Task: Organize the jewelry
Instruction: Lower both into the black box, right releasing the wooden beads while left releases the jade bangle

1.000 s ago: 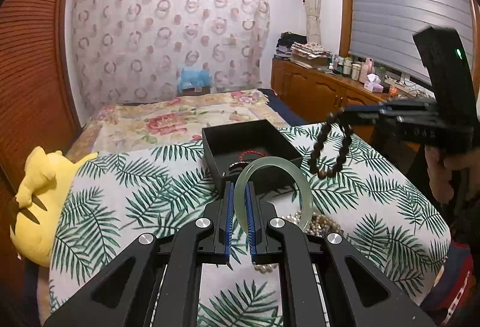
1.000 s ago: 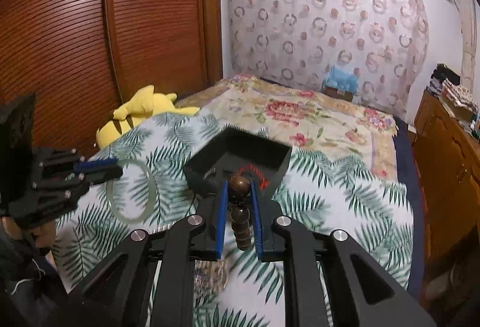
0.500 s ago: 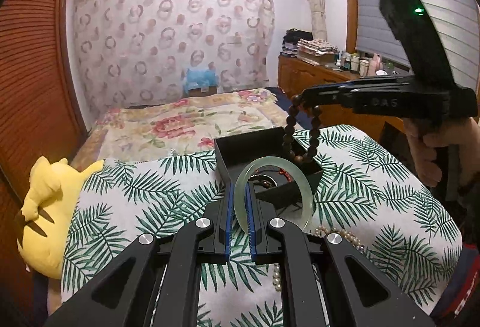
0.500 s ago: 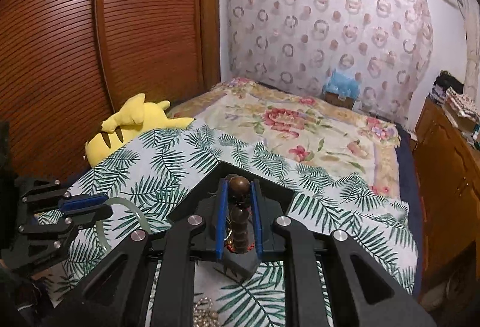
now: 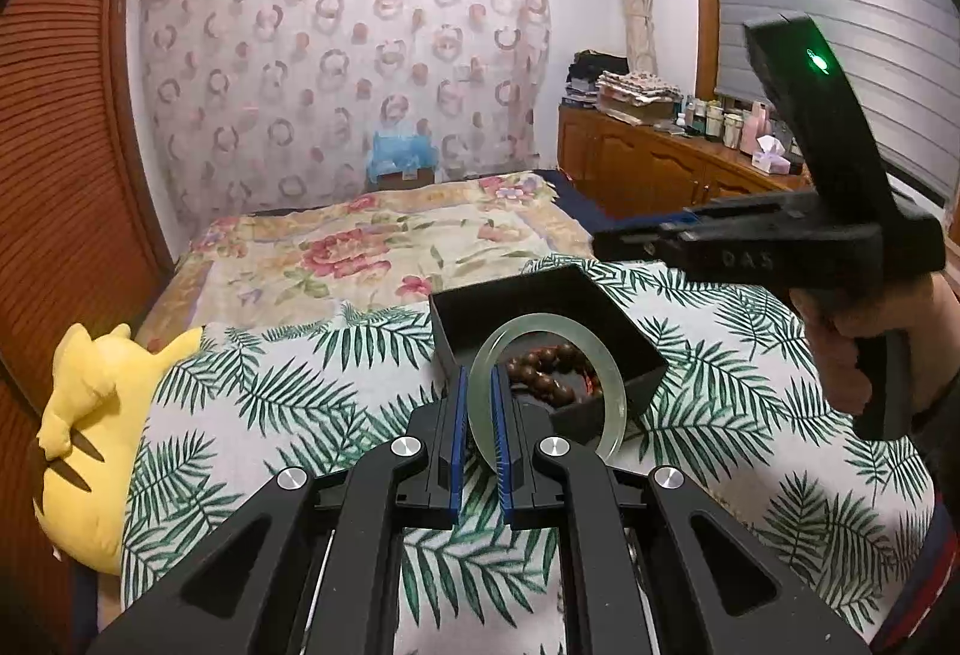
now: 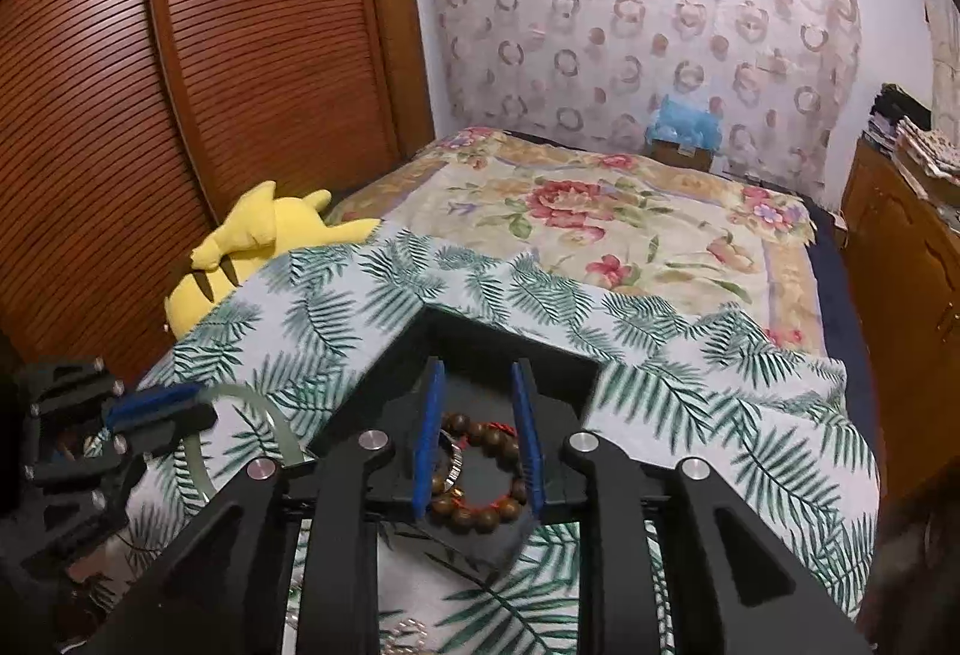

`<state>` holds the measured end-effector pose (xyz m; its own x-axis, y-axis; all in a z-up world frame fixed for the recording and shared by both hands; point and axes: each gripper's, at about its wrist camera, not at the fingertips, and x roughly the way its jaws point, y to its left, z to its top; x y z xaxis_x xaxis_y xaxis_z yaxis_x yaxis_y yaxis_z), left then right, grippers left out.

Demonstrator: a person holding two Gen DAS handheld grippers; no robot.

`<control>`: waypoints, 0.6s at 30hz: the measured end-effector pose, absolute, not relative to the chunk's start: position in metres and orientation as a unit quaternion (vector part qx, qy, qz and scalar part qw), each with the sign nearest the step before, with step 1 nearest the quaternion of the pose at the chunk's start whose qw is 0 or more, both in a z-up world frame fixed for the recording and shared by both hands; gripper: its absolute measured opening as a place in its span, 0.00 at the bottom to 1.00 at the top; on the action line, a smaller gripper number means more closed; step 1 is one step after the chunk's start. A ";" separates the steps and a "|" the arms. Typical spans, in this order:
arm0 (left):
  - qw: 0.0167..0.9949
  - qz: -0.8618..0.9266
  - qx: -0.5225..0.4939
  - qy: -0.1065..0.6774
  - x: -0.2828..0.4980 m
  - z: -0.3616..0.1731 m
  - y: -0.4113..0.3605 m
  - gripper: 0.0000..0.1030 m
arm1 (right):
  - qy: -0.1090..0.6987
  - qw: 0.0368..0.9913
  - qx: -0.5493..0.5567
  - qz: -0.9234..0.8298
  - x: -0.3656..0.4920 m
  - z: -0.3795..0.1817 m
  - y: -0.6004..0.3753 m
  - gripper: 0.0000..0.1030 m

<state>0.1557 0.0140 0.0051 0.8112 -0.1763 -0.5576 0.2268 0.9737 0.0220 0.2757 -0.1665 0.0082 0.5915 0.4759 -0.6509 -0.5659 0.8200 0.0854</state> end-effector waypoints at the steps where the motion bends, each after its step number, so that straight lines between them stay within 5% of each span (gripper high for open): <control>1: 0.950 -0.106 0.044 0.289 0.159 0.005 0.013 0.07 | 0.346 0.890 -0.065 0.290 0.276 0.007 -0.170 0.25; 18: 0.936 -0.078 0.071 0.335 0.236 -0.024 -0.020 0.07 | 0.357 0.898 -0.072 0.247 0.255 -0.031 -0.234 0.25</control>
<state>0.2357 -0.0198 -0.0237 0.7637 -0.0977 -0.6381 0.1931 0.9778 0.0813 0.2548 -0.2339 -0.0307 0.6222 0.3929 -0.6771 -0.4953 0.8674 0.0482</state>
